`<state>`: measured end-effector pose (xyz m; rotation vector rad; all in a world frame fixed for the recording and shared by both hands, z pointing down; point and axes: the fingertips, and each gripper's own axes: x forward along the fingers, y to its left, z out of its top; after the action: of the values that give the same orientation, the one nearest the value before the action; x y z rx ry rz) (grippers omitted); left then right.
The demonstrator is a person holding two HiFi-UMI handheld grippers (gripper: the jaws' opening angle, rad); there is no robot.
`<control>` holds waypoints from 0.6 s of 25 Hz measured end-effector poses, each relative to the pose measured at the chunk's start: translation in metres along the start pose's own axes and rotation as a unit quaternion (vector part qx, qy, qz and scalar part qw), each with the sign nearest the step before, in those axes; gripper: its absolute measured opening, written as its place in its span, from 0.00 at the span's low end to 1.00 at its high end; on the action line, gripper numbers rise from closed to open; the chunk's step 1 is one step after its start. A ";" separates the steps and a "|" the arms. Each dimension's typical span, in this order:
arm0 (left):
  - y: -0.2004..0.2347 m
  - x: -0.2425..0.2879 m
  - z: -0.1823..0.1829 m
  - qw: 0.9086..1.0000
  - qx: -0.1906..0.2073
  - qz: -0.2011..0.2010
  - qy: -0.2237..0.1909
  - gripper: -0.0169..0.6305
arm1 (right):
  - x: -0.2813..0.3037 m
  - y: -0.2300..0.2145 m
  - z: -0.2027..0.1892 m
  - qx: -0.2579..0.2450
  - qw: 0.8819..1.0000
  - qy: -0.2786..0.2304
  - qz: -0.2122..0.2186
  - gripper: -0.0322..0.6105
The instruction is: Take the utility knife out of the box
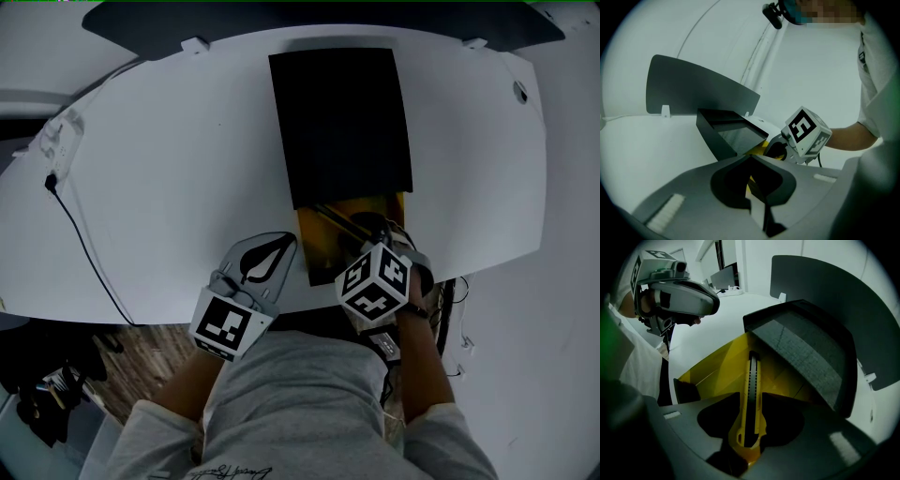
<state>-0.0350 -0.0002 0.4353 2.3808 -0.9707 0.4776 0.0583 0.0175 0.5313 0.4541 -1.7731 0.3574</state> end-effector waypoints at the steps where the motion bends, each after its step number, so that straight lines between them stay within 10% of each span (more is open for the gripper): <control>1: 0.001 0.000 -0.001 1.000 0.001 0.000 -0.002 0.03 | 0.001 0.000 0.000 0.000 1.000 0.003 0.002 0.31; 15: 0.006 0.000 -0.004 1.000 -0.014 0.002 0.006 0.03 | 0.005 -0.003 -0.001 0.011 1.000 0.016 0.010 0.26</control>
<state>-0.0397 -0.0013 0.4408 2.3493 -0.9716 0.4760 0.0596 0.0149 0.5367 0.4444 -1.7452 0.3958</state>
